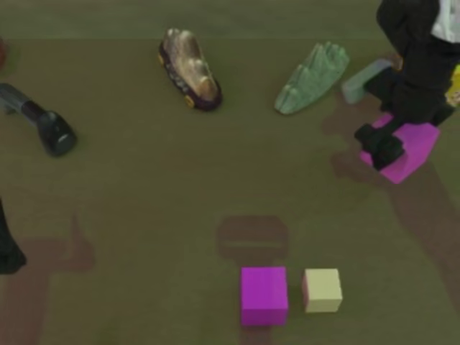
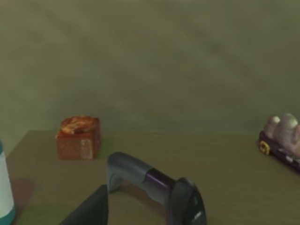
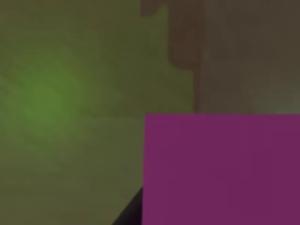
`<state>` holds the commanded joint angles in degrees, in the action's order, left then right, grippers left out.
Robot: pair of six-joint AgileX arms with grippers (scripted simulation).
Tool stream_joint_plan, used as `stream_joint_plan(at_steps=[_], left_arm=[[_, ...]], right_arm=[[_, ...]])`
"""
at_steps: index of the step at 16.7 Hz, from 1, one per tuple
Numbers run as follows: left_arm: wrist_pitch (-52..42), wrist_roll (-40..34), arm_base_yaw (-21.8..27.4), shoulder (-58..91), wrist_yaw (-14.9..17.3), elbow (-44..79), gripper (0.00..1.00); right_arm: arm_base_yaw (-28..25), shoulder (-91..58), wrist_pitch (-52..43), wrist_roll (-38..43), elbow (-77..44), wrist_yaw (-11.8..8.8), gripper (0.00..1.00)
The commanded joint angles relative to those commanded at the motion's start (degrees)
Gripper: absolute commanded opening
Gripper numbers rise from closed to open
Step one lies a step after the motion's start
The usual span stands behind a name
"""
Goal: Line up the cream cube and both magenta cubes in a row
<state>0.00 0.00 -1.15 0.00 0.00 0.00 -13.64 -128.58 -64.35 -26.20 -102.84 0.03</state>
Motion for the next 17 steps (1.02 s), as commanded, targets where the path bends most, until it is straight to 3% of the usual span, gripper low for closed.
stream_joint_plan(at_steps=[5, 13, 17], left_arm=[[0.0, 0.0, 0.0, 0.0, 0.0, 0.0, 1.0], [0.0, 0.0, 0.0, 0.0, 0.0, 0.0, 1.0], [0.0, 0.0, 0.0, 0.0, 0.0, 0.0, 1.0]], right_arm=[[-9.9, -2.6, -2.5, 17.3, -4.3, 0.1, 0.0], [-31.6, -5.9, -7.2, 61.8, -10.7, 0.0, 0.0], [-40.3, -5.7, -8.2, 78.1, -12.8, 0.2, 0.0]])
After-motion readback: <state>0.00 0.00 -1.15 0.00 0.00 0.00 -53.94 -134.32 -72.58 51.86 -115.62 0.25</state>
